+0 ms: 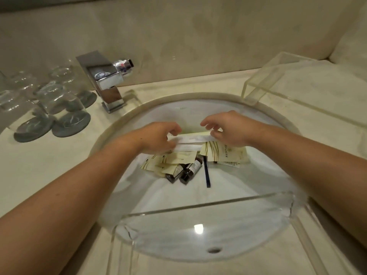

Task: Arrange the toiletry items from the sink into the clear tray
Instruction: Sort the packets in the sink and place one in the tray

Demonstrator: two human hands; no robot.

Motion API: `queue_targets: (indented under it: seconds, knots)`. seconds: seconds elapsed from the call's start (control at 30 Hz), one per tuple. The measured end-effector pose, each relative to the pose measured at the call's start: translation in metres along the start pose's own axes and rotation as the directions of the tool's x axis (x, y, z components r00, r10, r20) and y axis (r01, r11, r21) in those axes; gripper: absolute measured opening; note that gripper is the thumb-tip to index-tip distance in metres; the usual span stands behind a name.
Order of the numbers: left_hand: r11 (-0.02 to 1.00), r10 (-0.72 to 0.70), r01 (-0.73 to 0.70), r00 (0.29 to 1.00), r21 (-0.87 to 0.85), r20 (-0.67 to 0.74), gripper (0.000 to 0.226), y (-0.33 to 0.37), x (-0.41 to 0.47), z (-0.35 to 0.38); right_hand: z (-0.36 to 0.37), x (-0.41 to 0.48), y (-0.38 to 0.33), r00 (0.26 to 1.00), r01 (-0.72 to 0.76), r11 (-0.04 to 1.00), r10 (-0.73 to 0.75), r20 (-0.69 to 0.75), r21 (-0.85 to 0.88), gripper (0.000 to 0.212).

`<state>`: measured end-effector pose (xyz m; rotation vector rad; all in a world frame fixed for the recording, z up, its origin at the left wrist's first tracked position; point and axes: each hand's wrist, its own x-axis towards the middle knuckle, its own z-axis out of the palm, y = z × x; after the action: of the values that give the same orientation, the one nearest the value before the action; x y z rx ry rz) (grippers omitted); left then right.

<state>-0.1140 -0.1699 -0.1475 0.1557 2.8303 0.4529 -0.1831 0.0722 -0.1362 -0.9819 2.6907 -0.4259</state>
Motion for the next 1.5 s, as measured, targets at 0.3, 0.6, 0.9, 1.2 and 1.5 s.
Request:
queue_targets:
  seconds: [0.3, 0.6, 0.9, 1.2, 1.5]
  knots:
    - [0.999, -0.001, 0.006, 0.990, -0.032, 0.143, 0.021, 0.006, 0.014, 0.005, 0.022, 0.032, 0.009, 0.999, 0.010, 1.000, -0.009, 0.033, -0.030, 0.038]
    - [0.996, -0.023, 0.042, 0.975, -0.083, 0.220, 0.019, 0.008, 0.011, 0.002, 0.034, 0.037, 0.017, 0.993, 0.011, 0.998, -0.003, 0.118, -0.068, 0.059]
    - [0.991, -0.058, 0.058, 0.998, -0.117, 0.001, 0.026, -0.013, 0.026, 0.013, 0.037, 0.040, 0.020, 0.994, -0.025, 1.000, 0.025, 0.108, -0.001, 0.056]
    - [1.000, -0.014, 0.014, 0.997, 0.012, -0.074, 0.057, -0.015, 0.033, 0.025, 0.036, 0.040, 0.017, 0.997, -0.014, 1.000, 0.012, 0.073, 0.015, 0.049]
    - [0.994, 0.015, -0.005, 0.996, 0.108, -0.085, 0.049, -0.013, 0.036, 0.032, 0.042, 0.039, 0.015, 0.989, 0.026, 0.999, -0.021, 0.148, -0.030, 0.067]
